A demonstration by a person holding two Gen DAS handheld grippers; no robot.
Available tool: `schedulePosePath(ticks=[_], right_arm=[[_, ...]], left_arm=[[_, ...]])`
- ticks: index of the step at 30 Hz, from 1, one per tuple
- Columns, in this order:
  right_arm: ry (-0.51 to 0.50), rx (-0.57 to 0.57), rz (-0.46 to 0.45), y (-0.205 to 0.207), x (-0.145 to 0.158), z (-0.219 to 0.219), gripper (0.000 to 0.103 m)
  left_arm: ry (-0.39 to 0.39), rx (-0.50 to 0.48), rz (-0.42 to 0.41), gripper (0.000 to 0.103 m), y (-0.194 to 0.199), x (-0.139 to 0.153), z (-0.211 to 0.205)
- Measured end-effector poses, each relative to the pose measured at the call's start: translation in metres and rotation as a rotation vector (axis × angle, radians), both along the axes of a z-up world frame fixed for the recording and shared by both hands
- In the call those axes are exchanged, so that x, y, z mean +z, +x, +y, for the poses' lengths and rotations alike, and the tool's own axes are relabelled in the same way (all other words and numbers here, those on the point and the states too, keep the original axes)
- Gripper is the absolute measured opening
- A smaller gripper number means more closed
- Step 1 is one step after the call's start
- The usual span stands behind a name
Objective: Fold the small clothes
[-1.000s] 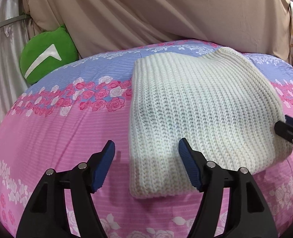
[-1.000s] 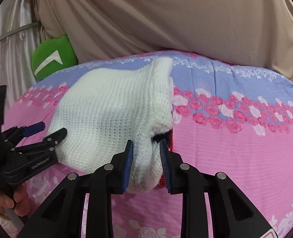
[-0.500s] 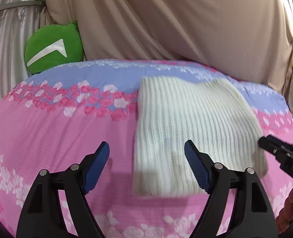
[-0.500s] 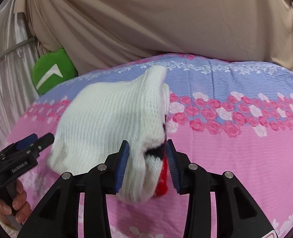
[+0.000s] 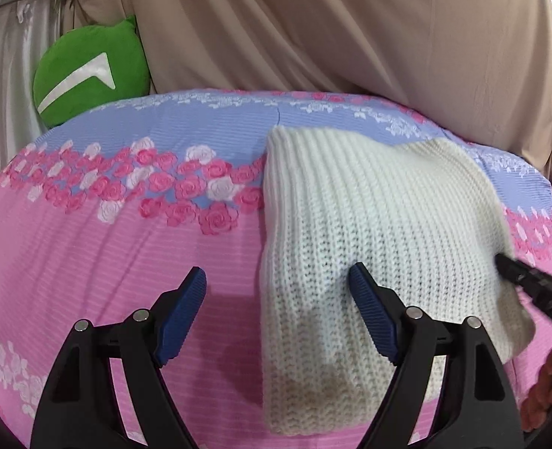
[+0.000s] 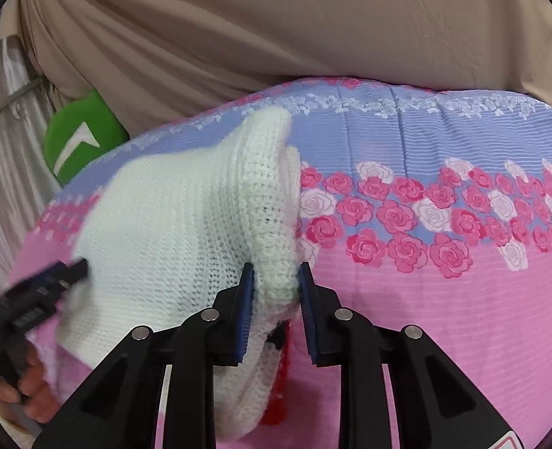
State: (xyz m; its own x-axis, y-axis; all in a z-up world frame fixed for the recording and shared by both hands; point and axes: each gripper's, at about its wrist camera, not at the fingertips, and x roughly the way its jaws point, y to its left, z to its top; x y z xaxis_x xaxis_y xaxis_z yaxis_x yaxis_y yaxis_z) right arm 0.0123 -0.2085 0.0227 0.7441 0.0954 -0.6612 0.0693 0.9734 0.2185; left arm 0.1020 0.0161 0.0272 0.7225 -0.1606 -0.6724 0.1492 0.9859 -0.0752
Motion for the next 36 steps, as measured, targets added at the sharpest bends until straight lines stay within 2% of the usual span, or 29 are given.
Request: schedulePosePath(ticks=[3, 4, 5, 7, 9, 13, 15, 17, 21, 25, 29, 36], right_arm=[[-0.027, -0.011, -0.060, -0.025, 0.021, 0.011, 0.024], [-0.056, -0.028, -0.079, -0.038, 0.025, 0.016, 0.025], [-0.078, -0.041, -0.092, -0.049, 0.026, 0.020, 0.029], [-0.119, -0.064, -0.106, -0.071, 0.020, 0.029, 0.046], [-0.177, -0.096, -0.105, -0.089, 0.008, 0.038, 0.056], [-0.272, -0.120, -0.073, -0.112, -0.018, 0.054, 0.065], [-0.272, -0.125, -0.057, -0.117, -0.025, 0.057, 0.068], [-0.263, -0.116, -0.043, -0.119, -0.028, 0.061, 0.072], [-0.328, -0.140, -0.070, -0.129, -0.027, 0.075, 0.086], [-0.317, -0.159, -0.062, -0.131, -0.028, 0.076, 0.086], [-0.286, -0.173, -0.018, -0.125, -0.033, 0.070, 0.086], [-0.300, -0.173, 0.002, -0.122, -0.036, 0.075, 0.086]], left_arm=[[-0.001, -0.001, -0.008, 0.078, -0.011, 0.002, 0.000], [0.001, -0.002, -0.013, 0.087, -0.018, 0.002, 0.000], [0.005, -0.001, -0.018, 0.090, -0.023, 0.002, 0.000], [0.015, 0.001, -0.043, 0.094, -0.040, 0.000, -0.002], [0.027, 0.004, -0.055, 0.097, -0.055, -0.005, -0.004], [0.063, -0.001, -0.066, 0.097, -0.085, -0.016, -0.015], [0.077, 0.002, -0.081, 0.097, -0.097, -0.019, -0.019], [0.084, 0.003, -0.089, 0.097, -0.104, -0.019, -0.022], [0.071, 0.016, -0.115, 0.097, -0.115, -0.017, -0.027], [0.098, 0.038, -0.127, 0.098, -0.118, -0.017, -0.031], [0.108, 0.041, -0.123, 0.098, -0.118, -0.018, -0.032], [0.127, 0.067, -0.104, 0.097, -0.115, -0.021, -0.032]])
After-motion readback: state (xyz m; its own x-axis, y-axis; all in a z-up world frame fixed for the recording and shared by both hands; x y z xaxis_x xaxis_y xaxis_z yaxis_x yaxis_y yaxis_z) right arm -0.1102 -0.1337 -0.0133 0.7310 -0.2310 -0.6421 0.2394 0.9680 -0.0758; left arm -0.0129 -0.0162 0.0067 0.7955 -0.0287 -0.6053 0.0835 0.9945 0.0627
